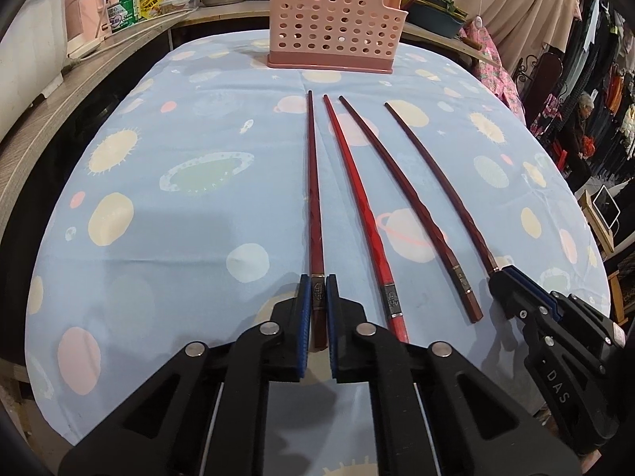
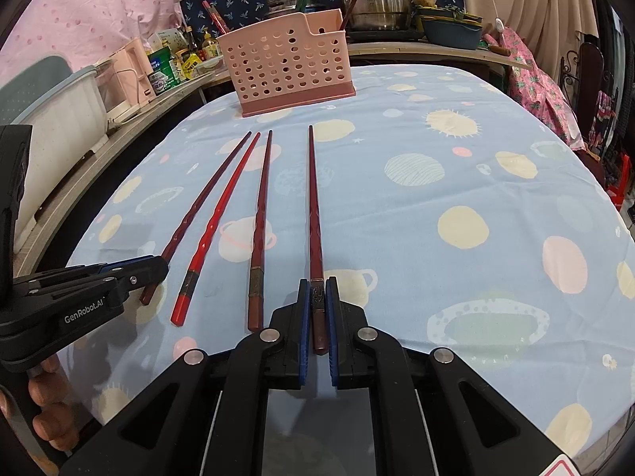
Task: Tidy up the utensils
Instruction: 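Close the right tool on a dark red chopstick while the left tool closes on a red chopstick, then lift both held chopsticks and carry them over the pink basket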
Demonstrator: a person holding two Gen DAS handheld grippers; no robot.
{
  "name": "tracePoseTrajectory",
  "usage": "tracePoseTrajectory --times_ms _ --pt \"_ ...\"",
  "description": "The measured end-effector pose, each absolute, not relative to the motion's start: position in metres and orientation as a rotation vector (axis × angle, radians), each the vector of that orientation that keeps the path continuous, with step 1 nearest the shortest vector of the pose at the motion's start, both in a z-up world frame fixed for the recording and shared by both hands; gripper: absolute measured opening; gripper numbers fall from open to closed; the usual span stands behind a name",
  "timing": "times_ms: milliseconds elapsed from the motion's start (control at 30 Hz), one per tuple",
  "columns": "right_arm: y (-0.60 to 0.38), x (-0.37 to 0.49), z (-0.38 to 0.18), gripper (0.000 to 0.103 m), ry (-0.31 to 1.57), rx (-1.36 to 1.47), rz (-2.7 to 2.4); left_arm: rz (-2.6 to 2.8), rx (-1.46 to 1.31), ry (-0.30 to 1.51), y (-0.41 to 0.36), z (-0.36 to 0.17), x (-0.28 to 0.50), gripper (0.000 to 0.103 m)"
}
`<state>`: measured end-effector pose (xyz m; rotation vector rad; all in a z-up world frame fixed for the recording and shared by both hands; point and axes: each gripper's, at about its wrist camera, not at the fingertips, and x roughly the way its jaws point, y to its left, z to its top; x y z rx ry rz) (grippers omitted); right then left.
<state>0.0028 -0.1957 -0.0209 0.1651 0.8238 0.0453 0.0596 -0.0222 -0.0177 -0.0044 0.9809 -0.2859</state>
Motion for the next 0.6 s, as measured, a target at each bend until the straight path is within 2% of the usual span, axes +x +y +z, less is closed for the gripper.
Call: tracePoseTrajectory --times_ms 267,600 --pt "-0.199 0.000 -0.011 0.007 0.802 0.180 0.045 -0.288 -0.030 0.974 -0.016 -0.006 0.059 0.007" --pt "-0.217 0.002 0.050 0.007 0.663 0.228 0.049 -0.295 -0.098 0.868 0.002 0.051 0.066 0.007"
